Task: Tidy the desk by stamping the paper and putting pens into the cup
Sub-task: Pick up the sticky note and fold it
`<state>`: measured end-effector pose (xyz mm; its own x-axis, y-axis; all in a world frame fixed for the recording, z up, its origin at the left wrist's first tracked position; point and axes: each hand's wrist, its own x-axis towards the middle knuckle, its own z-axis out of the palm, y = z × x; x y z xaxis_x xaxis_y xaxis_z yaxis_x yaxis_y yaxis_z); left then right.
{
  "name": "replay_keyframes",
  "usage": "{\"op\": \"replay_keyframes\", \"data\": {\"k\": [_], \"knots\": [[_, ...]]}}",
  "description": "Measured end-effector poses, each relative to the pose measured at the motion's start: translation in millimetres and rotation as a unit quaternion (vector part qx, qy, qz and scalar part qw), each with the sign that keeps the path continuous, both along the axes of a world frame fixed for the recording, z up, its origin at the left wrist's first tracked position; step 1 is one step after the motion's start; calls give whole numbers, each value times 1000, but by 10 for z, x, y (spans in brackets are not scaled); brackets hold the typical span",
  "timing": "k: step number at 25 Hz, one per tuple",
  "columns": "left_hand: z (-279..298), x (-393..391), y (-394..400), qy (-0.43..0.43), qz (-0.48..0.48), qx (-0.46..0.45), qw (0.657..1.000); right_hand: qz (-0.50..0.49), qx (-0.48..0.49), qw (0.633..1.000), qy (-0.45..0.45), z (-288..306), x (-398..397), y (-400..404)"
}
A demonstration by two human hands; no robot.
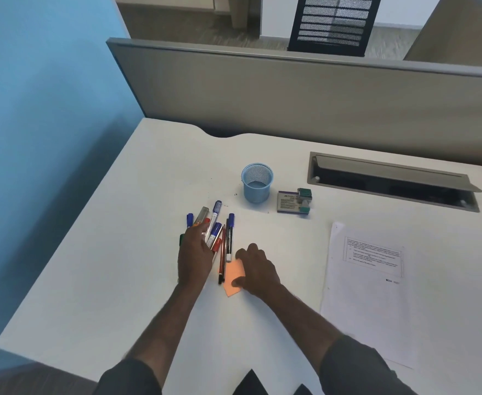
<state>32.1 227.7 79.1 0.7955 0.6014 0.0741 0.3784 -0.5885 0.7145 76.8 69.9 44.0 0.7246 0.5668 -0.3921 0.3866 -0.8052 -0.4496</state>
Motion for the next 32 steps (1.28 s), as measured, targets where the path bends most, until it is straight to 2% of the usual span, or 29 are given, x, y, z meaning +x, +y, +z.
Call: {"op": "replay_keyframes", "data": {"k": [3, 6, 9, 12, 16, 19, 23, 29, 32], "knots": [[-15, 22, -9, 2, 5, -14, 1000, -39, 23, 999, 24, -26, 35, -58], [-52, 27, -64, 23, -1, -39, 999, -95, 46, 991, 86, -38, 85, -181], [-127, 12, -132, 30, -18, -70, 997, -147, 103, 967, 182, -5, 84, -362], [-143, -37, -211, 49, -36, -86, 994, -202, 163, 925, 277, 101, 17, -486], [-172, -100, -257, 79, -50, -107, 990, -199, 165, 906, 336, 195, -35, -588], [-175, -155, -254, 103, -65, -123, 985, -205, 182, 897, 345, 219, -48, -689], [-196, -212, -248, 139, -110, -170, 969, -261, 289, 866, 314, 301, 36, -735], [-29, -65, -193, 102, -137, -238, 956, -284, 355, 853, 255, 402, 155, -656], [120, 70, -156, 115, -163, -231, 952, -300, 378, 837, 259, 422, 178, -609]]}}
